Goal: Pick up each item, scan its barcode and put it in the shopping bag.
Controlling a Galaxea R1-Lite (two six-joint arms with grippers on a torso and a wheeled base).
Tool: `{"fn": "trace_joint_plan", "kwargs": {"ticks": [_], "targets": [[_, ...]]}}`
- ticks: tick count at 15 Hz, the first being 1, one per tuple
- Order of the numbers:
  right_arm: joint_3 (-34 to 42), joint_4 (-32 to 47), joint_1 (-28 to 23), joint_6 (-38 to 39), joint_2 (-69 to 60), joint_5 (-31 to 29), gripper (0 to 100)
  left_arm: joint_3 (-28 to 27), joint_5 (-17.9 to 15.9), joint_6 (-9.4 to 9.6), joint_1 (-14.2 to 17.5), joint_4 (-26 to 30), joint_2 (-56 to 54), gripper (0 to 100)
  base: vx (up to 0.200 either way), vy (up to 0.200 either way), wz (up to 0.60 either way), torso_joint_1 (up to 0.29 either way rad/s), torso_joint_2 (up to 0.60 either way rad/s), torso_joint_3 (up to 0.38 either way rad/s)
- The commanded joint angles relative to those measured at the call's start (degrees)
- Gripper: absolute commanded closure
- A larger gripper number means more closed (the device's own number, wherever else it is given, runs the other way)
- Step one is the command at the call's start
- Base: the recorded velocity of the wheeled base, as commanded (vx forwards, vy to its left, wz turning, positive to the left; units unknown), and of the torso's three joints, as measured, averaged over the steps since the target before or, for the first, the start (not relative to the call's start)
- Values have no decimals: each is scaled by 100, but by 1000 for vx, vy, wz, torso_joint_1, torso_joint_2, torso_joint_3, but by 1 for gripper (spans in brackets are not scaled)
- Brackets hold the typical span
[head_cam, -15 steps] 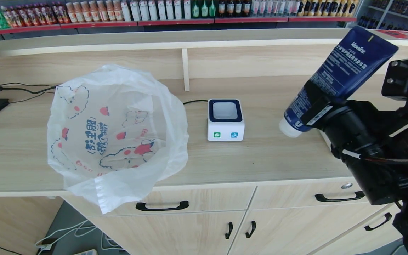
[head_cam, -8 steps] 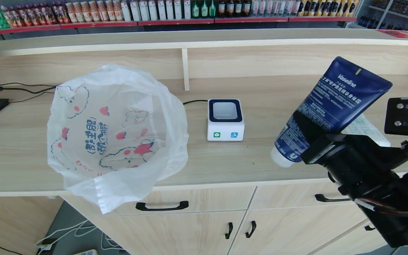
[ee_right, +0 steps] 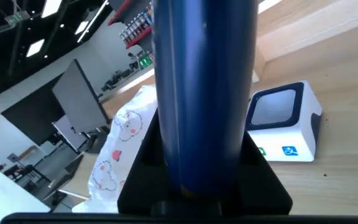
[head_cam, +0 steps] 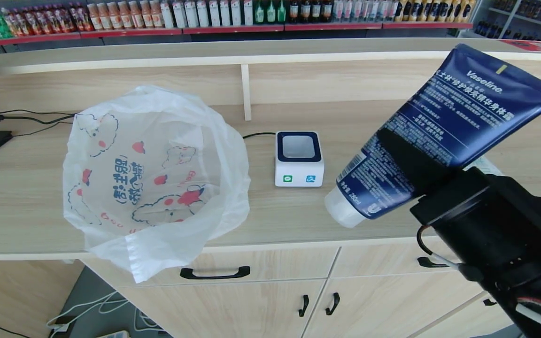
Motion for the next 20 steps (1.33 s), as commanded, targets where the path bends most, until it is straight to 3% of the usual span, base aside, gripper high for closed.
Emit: {"fn": "trace_joint_plan", "kwargs": {"ticks": [1, 8, 18, 20], "targets": [[-1, -3, 162, 146, -55, 163, 100, 1, 1, -4, 1, 0, 0, 100, 0, 0, 0, 0, 0, 0], [-291, -3, 233, 823, -249, 884, 100, 1, 1, -13, 1, 0, 0, 100, 0, 0, 0, 0, 0, 0], [-273, -3, 1419, 1377, -679, 928, 100, 1, 1, -4, 1, 0, 0, 100, 0, 0, 0, 0, 0, 0], [-229, -3, 1595, 1438, -688, 1227, 100, 1, 1, -4, 1, 0, 0, 100, 0, 0, 0, 0, 0, 0]]}}
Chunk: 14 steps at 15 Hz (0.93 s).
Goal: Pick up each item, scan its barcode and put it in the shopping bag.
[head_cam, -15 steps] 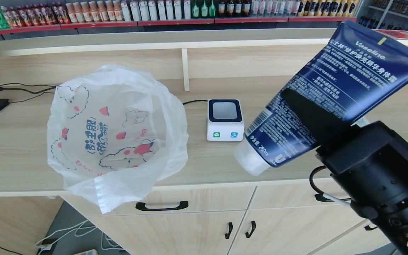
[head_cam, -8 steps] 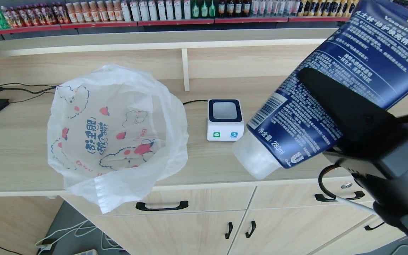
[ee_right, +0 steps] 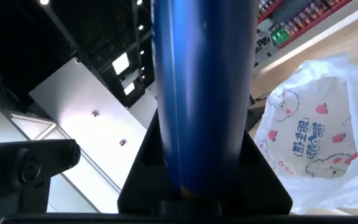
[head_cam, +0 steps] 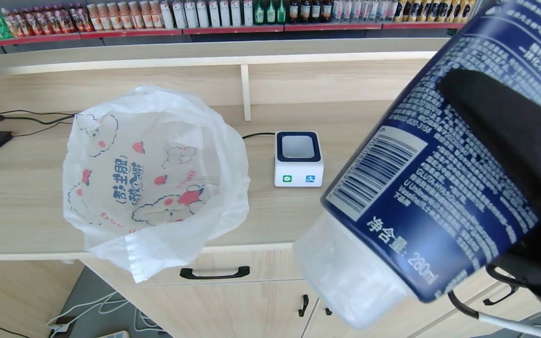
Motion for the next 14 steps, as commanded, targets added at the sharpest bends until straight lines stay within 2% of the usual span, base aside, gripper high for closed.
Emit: {"fn": "trace_joint_plan", "kwargs": {"ticks": [1, 14], "targets": [[25, -1, 149, 16, -5, 89, 100, 1, 1, -4, 1, 0, 0, 100, 0, 0, 0, 0, 0, 0], [33, -1, 298, 78, 39, 62, 100, 1, 1, -13, 1, 0, 0, 100, 0, 0, 0, 0, 0, 0]]}}
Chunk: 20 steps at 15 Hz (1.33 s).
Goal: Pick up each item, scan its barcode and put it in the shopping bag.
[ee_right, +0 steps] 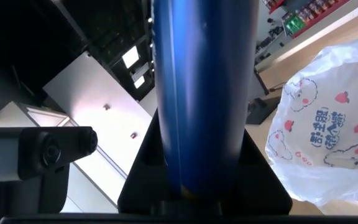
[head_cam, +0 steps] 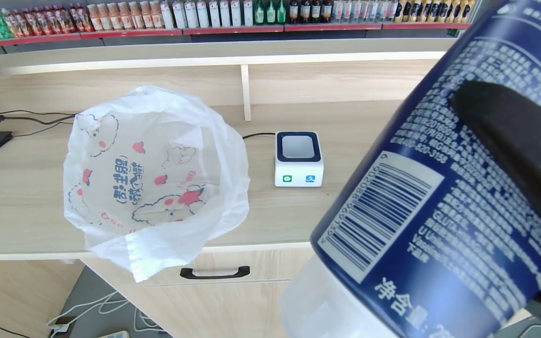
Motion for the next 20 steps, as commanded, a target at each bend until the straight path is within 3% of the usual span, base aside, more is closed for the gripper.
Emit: {"fn": "trace_joint_plan", "kwargs": {"ticks": [1, 6, 10, 12, 15, 18, 20], "targets": [[-4, -6, -1, -63, 69, -15, 100, 1, 1, -3, 1, 2, 0, 100, 0, 0, 0, 0, 0, 0], [-478, -6, -186, -573, 561, -23, 100, 1, 1, -3, 1, 2, 0, 100, 0, 0, 0, 0, 0, 0], [-1366, -6, -1091, -1074, 1255, -533, 100, 1, 1, -3, 1, 2, 0, 100, 0, 0, 0, 0, 0, 0], [-1392, -6, -1373, -1505, 1405, -560, 100, 1, 1, -3, 1, 2, 0, 100, 0, 0, 0, 0, 0, 0], [-1471, 390, -2489, -3069, 1747, -498, 100, 1, 1, -3, 1, 2, 0, 100, 0, 0, 0, 0, 0, 0], [-1621, 530, -3025, -4080, 1862, -436, 100, 1, 1, -3, 1, 2, 0, 100, 0, 0, 0, 0, 0, 0], [-1682, 548, -3025, -4493, 2037, -296, 100, 1, 1, -3, 1, 2, 0, 100, 0, 0, 0, 0, 0, 0]]}}
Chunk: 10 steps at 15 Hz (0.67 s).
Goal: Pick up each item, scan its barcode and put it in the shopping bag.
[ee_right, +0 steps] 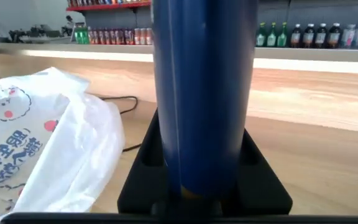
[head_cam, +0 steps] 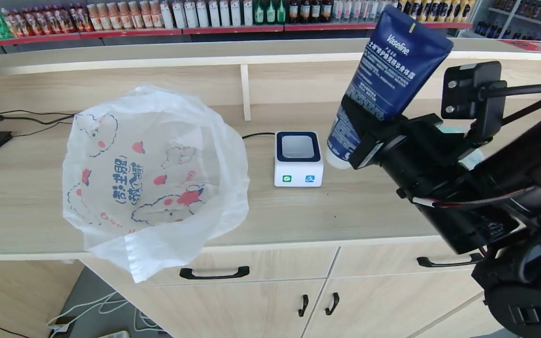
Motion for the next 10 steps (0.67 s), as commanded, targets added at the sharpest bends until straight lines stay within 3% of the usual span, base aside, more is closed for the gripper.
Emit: {"fn": "trace_joint_plan", "kwargs": {"ticks": [1, 7, 10], "targets": [[-91, -2, -61, -150, 246, 93, 100, 1, 1, -2, 1, 2, 0, 100, 0, 0, 0, 0, 0, 0], [-1005, 7, -70, -880, 897, 374, 100, 1, 1, -2, 1, 2, 0, 100, 0, 0, 0, 0, 0, 0], [-1023, 68, -105, -1451, 941, 1034, 100, 1, 1, -2, 1, 2, 0, 100, 0, 0, 0, 0, 0, 0]]}}
